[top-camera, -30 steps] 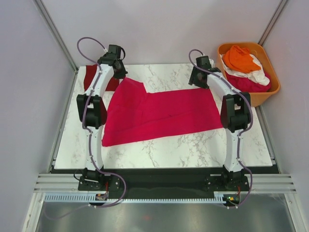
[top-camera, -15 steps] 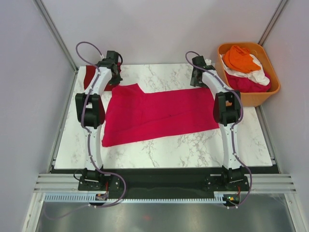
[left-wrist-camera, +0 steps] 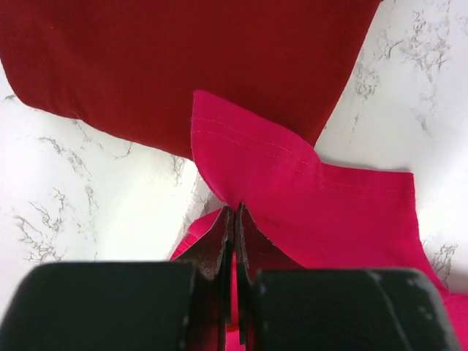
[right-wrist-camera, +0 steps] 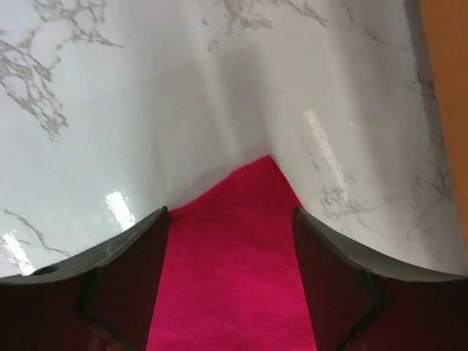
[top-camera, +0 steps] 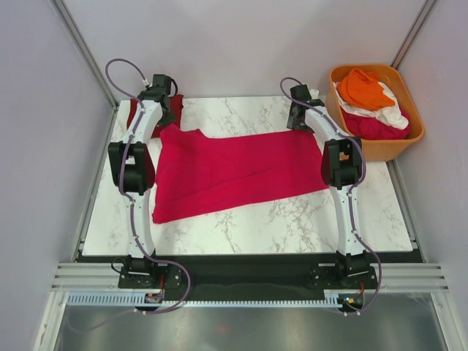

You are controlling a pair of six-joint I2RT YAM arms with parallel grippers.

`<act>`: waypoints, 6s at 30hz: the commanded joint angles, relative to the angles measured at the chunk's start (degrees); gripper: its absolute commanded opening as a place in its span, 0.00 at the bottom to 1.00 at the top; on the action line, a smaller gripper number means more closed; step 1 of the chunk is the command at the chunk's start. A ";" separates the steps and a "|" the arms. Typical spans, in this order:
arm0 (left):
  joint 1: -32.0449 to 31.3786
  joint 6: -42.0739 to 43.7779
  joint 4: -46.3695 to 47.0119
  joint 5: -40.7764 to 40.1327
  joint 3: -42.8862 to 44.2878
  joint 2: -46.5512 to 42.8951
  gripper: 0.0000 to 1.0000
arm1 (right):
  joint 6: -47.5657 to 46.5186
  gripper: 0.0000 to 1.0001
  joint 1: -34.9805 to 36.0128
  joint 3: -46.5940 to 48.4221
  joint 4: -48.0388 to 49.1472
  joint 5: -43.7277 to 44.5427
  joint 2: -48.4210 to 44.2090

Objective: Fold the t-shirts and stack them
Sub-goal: Fold the tshirt

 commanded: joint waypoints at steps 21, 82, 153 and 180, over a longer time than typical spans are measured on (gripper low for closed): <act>-0.01 1.84 0.59 -0.99 -0.15 -4.87 0.02 | 3.05 0.01 -2.74 -3.33 5.85 -4.59 2.45; -1.77 -19.10 4.90 6.11 -71.16 -76.05 0.59 | 7.09 0.65 31.97 -24.89 29.76 -55.20 -14.13; -0.71 -5.90 -2.31 2.09 -69.40 -90.12 0.53 | -2.31 0.18 38.74 -18.18 23.34 -26.30 -15.65; -0.71 -13.62 -3.63 4.97 -68.26 -83.99 0.63 | -4.77 0.61 49.11 -46.83 24.58 -18.58 -29.90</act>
